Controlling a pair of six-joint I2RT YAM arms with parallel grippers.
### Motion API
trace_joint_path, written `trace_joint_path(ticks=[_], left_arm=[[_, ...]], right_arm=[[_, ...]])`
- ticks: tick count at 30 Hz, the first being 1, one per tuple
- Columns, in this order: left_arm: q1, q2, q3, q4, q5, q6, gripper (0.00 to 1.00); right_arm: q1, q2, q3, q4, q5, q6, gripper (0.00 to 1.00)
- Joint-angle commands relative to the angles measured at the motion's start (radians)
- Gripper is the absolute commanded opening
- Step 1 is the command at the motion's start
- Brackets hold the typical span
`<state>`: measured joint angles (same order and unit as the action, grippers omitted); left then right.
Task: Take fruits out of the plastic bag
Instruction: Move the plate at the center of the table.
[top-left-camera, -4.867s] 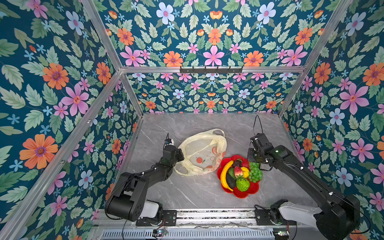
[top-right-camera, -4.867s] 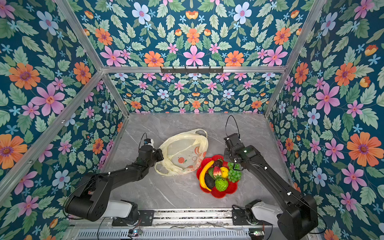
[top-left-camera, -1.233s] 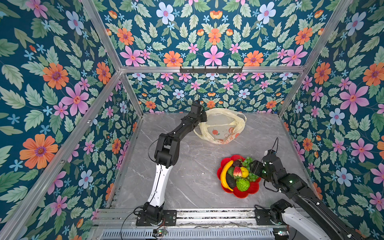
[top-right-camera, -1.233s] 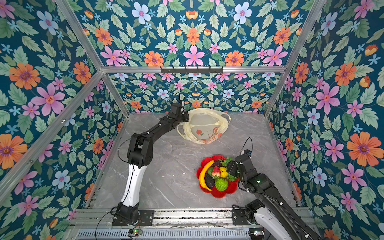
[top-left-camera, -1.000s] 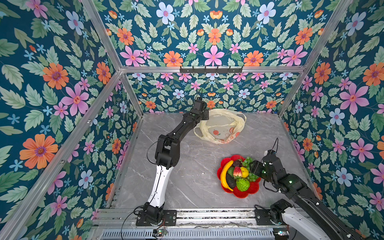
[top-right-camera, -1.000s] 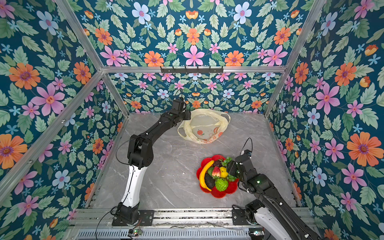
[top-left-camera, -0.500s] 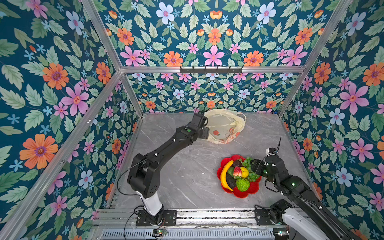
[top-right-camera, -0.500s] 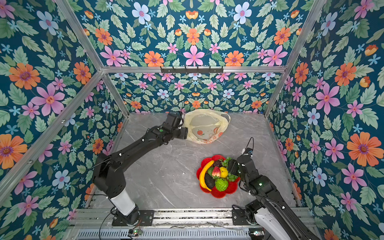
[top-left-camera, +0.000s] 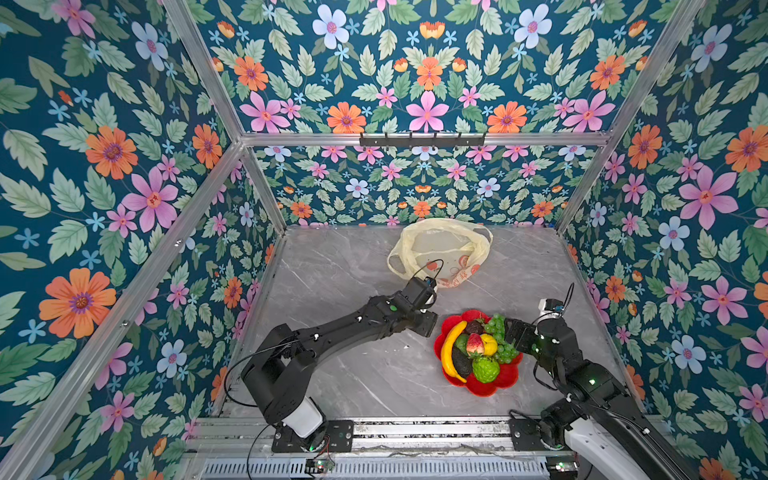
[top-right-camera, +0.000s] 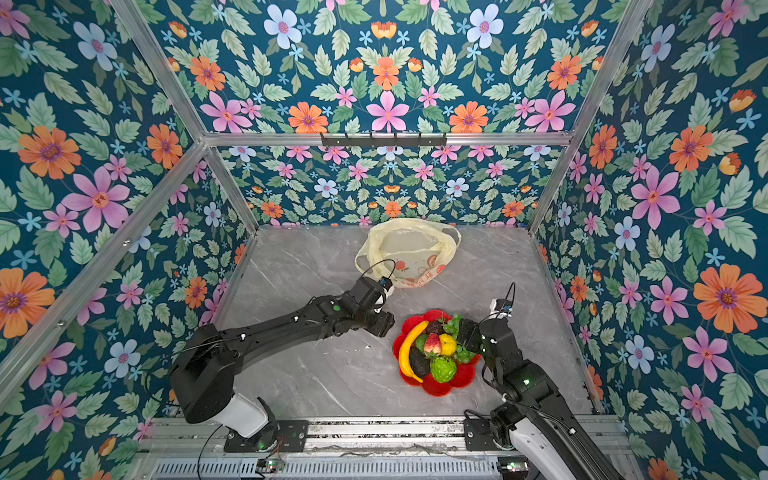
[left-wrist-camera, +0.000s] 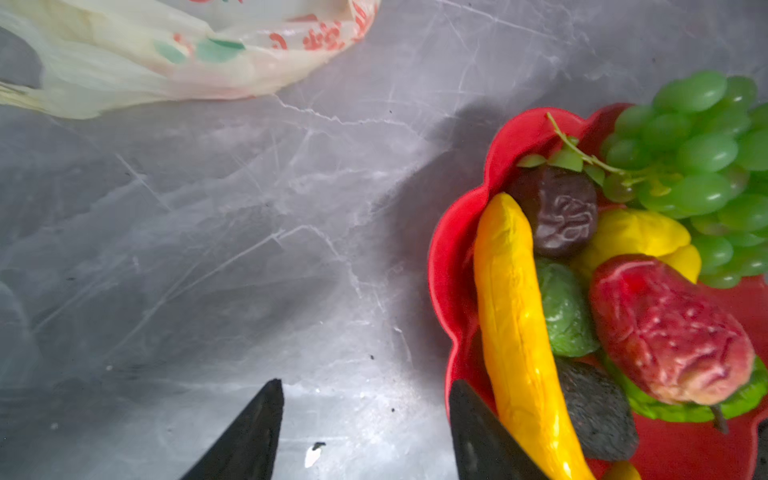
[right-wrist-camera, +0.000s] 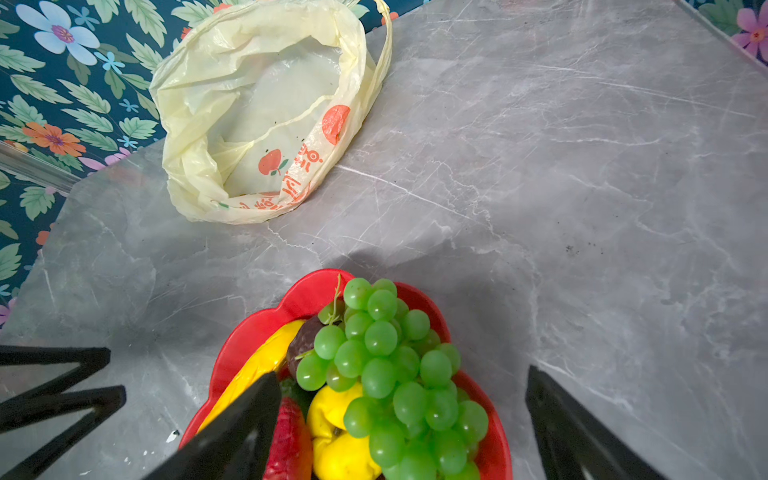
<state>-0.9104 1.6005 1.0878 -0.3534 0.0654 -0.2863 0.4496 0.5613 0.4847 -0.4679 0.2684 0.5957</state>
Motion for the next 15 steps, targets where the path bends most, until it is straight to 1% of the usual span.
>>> trace_joint_path(ticks=[1, 5, 15], left_arm=[[-0.023, 0.019, -0.005, -0.016, 0.024, -0.028, 0.61], [-0.04, 0.032, -0.015, -0.015, 0.051, -0.046, 0.56], [-0.06, 0.077, -0.021, 0.009, 0.107, -0.071, 0.46]], right_arm=[[0.001, 0.009, 0.002, 0.029, 0.021, 0.001, 0.93], [0.001, 0.014, 0.005, 0.029, 0.02, 0.001, 0.93], [0.0, 0.015, 0.008, 0.027, 0.017, 0.001, 0.93]])
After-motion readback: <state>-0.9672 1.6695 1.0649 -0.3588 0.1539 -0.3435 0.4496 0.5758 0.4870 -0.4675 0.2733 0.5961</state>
